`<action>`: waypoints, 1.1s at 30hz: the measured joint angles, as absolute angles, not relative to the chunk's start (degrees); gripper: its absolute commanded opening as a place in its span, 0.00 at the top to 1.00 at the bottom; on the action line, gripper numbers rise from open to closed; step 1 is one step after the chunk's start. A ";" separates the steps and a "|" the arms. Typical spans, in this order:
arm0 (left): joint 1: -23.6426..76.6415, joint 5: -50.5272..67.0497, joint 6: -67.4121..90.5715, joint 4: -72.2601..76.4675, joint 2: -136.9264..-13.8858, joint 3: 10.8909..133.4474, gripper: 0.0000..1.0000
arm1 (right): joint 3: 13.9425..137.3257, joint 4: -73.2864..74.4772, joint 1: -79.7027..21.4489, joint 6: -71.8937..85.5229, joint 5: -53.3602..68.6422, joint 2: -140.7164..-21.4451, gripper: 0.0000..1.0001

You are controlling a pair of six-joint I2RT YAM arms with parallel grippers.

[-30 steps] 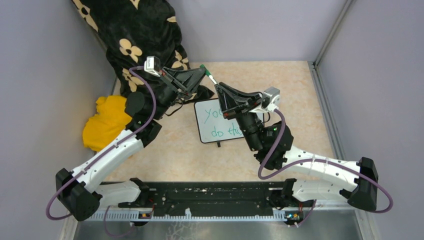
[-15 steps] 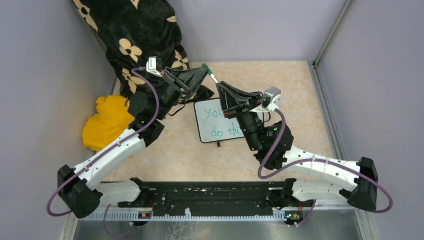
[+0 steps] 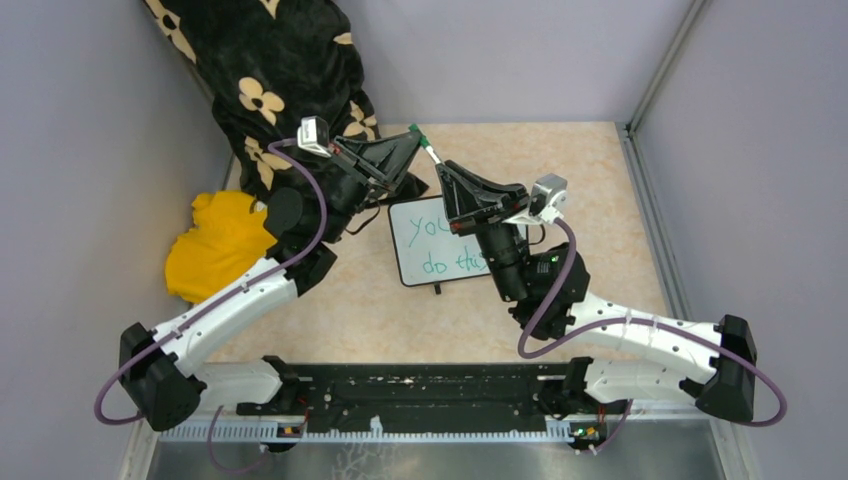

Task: Write a sentence on the whiteboard
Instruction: Close the whiteboard marker at the center of the board.

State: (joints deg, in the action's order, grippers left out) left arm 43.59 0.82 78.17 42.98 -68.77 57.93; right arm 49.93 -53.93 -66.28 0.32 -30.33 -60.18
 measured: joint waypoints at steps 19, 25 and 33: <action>47.59 -3.14 76.09 45.69 -70.46 57.93 1.00 | 49.95 -55.75 -66.63 -1.74 -32.29 -60.62 1.00; 48.93 -3.22 75.46 46.19 -70.91 57.95 1.00 | 50.74 -56.29 -66.63 -2.59 -33.19 -61.28 1.00; 49.50 -4.60 73.95 46.15 -69.32 56.53 0.79 | 50.81 -56.07 -66.65 -2.52 -32.40 -61.21 1.00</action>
State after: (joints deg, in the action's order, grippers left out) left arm 49.50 -4.60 73.95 46.15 -69.32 56.53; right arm 50.81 -56.07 -66.65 -2.52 -32.40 -61.21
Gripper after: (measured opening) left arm 0.150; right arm 0.118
